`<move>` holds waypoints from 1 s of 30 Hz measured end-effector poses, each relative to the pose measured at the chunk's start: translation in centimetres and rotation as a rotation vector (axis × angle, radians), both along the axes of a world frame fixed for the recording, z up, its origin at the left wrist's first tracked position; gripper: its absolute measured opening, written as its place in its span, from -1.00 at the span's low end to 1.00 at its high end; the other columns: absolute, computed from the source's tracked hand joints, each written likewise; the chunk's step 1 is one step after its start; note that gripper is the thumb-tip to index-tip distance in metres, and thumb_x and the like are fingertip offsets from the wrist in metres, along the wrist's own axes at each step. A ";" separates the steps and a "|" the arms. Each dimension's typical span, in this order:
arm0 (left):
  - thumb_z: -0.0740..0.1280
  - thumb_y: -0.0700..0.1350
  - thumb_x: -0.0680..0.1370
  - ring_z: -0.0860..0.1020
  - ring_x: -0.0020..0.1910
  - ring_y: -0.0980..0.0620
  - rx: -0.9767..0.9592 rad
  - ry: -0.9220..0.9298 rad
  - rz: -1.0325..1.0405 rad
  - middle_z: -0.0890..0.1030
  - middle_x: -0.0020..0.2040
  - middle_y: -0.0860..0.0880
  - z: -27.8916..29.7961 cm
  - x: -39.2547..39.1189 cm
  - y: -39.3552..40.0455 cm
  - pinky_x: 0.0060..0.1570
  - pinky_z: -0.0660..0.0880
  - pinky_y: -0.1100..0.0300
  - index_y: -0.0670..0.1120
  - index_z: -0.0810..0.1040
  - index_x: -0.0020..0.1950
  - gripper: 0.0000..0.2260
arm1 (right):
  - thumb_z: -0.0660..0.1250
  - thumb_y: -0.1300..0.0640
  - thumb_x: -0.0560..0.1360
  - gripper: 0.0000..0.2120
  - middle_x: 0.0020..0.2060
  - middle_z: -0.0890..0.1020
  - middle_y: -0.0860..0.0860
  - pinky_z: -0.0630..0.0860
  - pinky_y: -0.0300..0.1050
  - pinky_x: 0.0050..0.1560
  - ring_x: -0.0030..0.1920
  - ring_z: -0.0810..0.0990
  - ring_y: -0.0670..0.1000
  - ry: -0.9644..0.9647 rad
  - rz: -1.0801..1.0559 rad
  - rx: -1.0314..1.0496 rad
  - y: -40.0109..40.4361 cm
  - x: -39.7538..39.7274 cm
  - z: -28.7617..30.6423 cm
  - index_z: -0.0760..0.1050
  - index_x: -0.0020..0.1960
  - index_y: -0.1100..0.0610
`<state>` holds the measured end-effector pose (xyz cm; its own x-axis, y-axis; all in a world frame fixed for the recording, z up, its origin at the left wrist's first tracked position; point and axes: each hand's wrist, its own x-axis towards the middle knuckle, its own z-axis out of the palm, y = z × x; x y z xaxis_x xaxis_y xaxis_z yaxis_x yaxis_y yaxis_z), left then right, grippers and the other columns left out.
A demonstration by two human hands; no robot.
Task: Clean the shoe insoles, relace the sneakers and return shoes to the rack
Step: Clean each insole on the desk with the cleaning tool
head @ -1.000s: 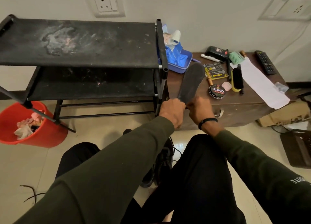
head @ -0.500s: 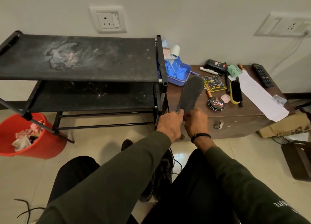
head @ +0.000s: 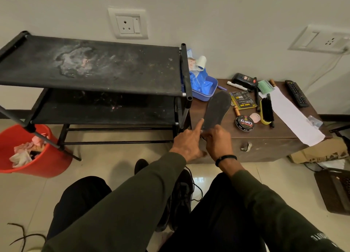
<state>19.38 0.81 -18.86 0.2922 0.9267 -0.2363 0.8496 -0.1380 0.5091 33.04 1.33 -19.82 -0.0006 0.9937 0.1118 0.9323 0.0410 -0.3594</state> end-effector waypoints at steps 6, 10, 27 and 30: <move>0.59 0.20 0.33 0.62 0.13 -0.19 -0.017 -0.031 0.035 0.61 0.23 -0.16 -0.1 -0.1 -0.3 0.14 0.57 -0.15 0.16 -0.26 0.62 0.19 | 0.42 0.27 0.50 -0.88 -0.21 0.56 0.06 0.41 -0.16 -0.24 -0.24 0.52 0.05 -0.008 0.040 0.001 0.4 -0.2 -0.8 0.72 -0.12 0.12; 0.60 0.19 0.33 0.59 0.19 -0.21 -0.052 -0.051 0.012 0.58 0.31 -0.17 0.5 -0.3 -0.1 0.19 0.55 -0.18 0.15 -0.29 0.62 0.21 | 0.41 0.20 0.52 -0.89 -0.17 0.60 0.06 0.45 -0.16 -0.22 -0.21 0.55 0.03 0.078 -0.061 0.028 1.3 -0.3 -0.4 0.71 -0.13 0.13; 0.25 -0.22 0.63 0.64 0.09 -0.03 0.353 -0.264 0.279 0.68 0.14 -0.01 1.8 -1.3 -1.3 0.09 0.61 0.01 0.08 0.52 0.40 -0.63 | 0.44 0.29 0.48 -0.94 -0.15 0.60 0.12 0.40 -0.15 -0.19 -0.16 0.57 0.11 -0.015 0.096 -0.037 2.5 0.3 0.3 0.69 -0.13 0.19; 0.36 -0.04 0.61 0.63 0.14 -0.07 0.260 -0.235 0.246 0.67 0.17 -0.02 1.8 -0.9 -0.5 0.13 0.58 -0.03 0.06 0.52 0.38 -0.67 | 0.42 0.22 0.51 -0.92 -0.10 0.64 0.14 0.44 -0.13 -0.11 -0.08 0.60 0.15 0.003 0.024 -0.032 4.4 0.7 0.0 0.70 -0.08 0.18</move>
<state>18.49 0.35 -17.05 0.0733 0.9955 0.0608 0.7382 -0.0952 0.6678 33.76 5.75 -19.82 -0.0245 0.9965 0.0798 0.9300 0.0520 -0.3639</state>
